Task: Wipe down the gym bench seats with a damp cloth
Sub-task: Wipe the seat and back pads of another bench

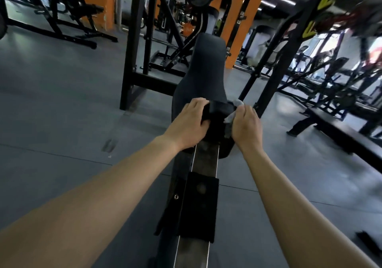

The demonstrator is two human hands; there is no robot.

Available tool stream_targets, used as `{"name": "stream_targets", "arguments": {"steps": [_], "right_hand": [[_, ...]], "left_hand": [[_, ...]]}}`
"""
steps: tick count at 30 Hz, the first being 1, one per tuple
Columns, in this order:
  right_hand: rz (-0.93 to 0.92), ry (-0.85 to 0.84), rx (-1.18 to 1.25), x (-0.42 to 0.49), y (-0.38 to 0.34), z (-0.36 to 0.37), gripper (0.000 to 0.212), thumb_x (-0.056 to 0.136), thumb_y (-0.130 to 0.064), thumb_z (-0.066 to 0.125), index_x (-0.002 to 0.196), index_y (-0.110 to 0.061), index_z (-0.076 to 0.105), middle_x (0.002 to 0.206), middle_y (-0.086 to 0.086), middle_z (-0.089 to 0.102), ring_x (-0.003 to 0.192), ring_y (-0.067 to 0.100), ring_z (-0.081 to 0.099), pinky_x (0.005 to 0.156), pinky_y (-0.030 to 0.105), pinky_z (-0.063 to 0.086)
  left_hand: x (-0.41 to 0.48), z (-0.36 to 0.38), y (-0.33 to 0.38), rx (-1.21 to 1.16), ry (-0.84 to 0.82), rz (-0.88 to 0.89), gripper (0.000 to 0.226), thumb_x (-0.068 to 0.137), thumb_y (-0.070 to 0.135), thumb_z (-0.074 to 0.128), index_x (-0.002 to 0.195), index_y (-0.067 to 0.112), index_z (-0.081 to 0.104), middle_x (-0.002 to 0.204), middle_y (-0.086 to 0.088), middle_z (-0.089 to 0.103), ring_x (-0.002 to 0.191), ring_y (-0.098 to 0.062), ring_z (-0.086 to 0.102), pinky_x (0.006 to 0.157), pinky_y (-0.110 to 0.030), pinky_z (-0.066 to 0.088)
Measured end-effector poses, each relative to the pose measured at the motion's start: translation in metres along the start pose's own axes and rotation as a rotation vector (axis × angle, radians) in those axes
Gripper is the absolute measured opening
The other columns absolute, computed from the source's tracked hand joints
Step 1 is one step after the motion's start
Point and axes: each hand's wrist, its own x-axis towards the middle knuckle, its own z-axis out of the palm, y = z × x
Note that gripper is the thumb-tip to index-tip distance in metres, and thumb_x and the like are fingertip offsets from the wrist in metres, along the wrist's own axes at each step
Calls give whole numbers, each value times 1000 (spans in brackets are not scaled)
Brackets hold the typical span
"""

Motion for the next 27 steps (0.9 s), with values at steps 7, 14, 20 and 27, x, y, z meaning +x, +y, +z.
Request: {"name": "stream_targets", "arguments": {"steps": [7,14,20,27], "right_hand": [[-244,-134,-329,-6,-56,9,42,108,-34,28,139,-25,56,141,-1,56,133,23,48,112,38,35],[-176,-207,-438,-6,-52,9,53,104,-49,16,148,-37,43,149,-13,48,140,12,40,118,38,32],[83,-91,-377,-11,-68,6,41,108,-31,26,137,-18,52,143,7,51,133,32,43,110,46,36],[-275,-177,-505,-38,-57,12,59,104,-55,33,155,-27,28,160,-1,33,153,27,20,126,50,15]], "left_hand": [[12,-11,-30,-115,-85,-21,52,100,22,62,148,19,44,147,-2,47,133,-22,49,113,-40,42],[21,-30,-29,-33,-196,27,40,102,27,60,139,18,48,137,-3,52,119,-23,57,96,-36,47],[27,-42,-14,119,-319,-11,36,104,30,55,136,17,44,137,-5,50,116,-28,57,95,-45,48],[22,-39,-8,85,-293,-69,39,105,24,54,140,12,43,143,-10,50,122,-31,58,97,-42,47]]}}
